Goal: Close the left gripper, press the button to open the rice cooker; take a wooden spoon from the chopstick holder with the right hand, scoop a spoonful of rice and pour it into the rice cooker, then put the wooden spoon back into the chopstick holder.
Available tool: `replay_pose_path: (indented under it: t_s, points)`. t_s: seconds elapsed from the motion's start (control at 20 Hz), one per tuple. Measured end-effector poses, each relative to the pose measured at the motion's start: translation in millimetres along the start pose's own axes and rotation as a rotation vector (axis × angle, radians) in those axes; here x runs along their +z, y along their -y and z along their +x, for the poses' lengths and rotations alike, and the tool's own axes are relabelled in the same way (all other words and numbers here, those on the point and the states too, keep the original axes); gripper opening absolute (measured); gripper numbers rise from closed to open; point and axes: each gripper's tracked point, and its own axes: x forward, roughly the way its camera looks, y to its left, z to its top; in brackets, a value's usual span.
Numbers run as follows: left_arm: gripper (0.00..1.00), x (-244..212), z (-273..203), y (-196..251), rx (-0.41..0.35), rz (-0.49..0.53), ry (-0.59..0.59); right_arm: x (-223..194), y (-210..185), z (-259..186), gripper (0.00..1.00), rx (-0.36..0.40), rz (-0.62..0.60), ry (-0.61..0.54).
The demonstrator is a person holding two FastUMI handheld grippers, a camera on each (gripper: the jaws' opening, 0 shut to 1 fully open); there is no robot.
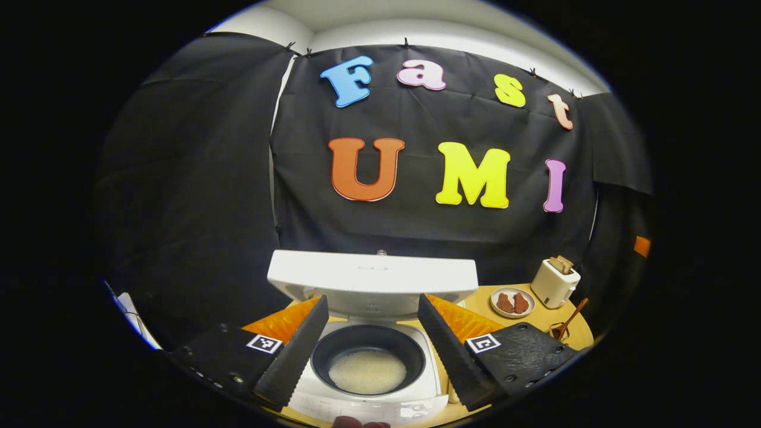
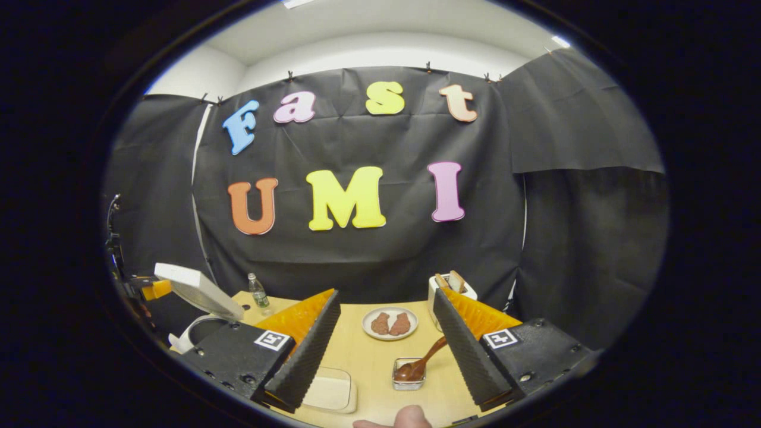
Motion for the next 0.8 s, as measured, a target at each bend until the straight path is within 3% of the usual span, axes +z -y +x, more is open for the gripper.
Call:
replay_pose_path:
  t_s: [0.25,0.4,0.45,0.6,0.8]
  points:
    - [0.97,17.3,-22.0,14.8,-0.001,0.002,0.055,-3.8,16.7,-1.1,1.00,-0.003,0.012,-0.003]
    - [0.97,23.0,-35.7,29.8,-0.005,0.012,0.076,-10.5,29.7,0.8,0.96,-0.010,0.014,-0.017]
    - [0.97,26.1,-40.3,33.7,-0.009,0.008,0.081,-13.3,34.3,1.8,1.00,-0.012,0.020,-0.025]
    - [0.96,33.6,-48.1,50.3,-0.031,-0.030,0.103,-27.9,46.1,6.6,1.00,-0.018,0.046,-0.050]
    - [0.97,26.1,-49.4,56.5,-0.002,-0.029,0.097,-66.0,63.3,24.3,1.00,-0.021,0.055,-0.101]
